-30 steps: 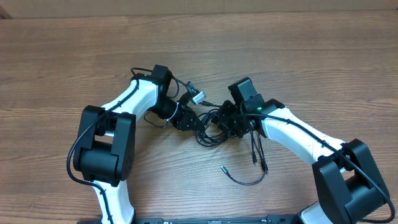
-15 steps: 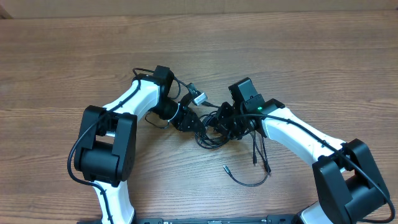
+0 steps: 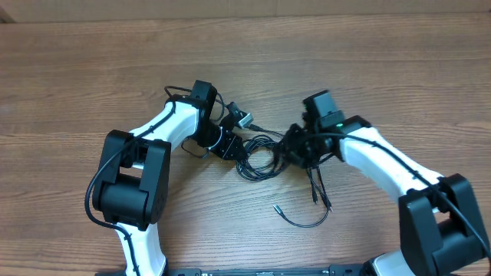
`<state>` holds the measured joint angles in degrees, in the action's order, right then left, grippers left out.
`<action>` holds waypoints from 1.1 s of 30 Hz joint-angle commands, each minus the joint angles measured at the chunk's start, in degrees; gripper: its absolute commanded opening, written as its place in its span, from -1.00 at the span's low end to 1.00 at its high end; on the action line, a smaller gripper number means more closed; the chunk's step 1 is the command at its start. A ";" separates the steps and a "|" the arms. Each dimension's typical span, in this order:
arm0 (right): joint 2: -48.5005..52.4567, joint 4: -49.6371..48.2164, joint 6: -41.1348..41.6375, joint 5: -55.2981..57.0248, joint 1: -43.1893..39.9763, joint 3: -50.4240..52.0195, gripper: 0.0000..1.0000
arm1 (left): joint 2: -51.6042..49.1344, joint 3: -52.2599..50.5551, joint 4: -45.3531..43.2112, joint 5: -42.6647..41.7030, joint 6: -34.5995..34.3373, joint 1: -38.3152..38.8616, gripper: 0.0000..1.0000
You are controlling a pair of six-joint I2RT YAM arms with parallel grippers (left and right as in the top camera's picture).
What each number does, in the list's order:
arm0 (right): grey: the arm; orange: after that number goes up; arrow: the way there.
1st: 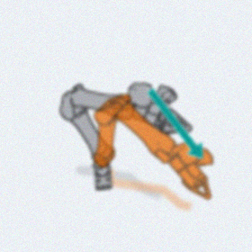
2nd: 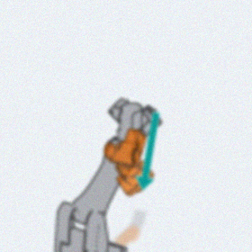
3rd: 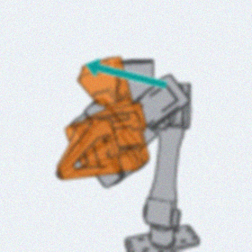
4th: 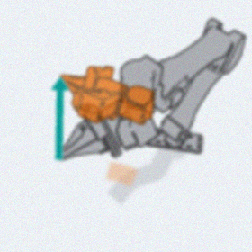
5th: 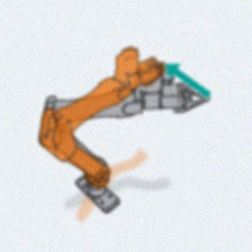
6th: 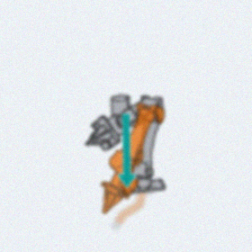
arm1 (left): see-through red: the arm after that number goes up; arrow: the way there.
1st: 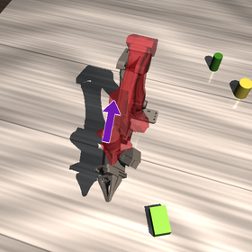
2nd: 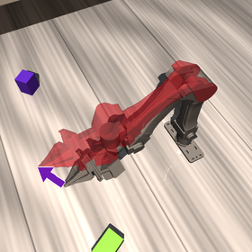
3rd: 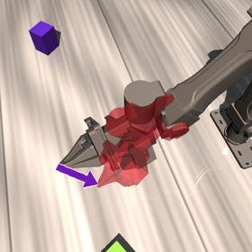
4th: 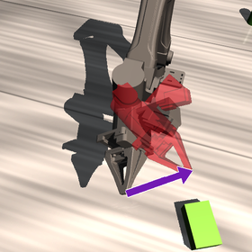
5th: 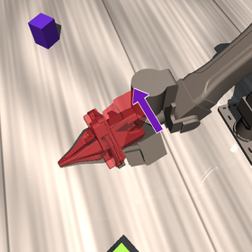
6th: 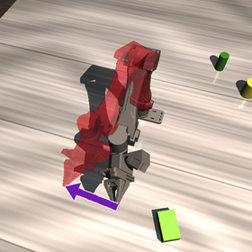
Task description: Untangle cables
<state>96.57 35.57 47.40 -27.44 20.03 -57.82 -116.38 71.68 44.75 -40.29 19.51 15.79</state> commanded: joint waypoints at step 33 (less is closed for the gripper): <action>-1.68 3.58 -3.37 10.49 -3.39 -1.53 1.00 | 0.44 -1.20 -6.43 8.44 -33.94 1.16 -0.92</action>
<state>96.49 39.51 44.66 -17.56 16.86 -57.98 -116.05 71.44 38.30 -34.81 -12.82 16.53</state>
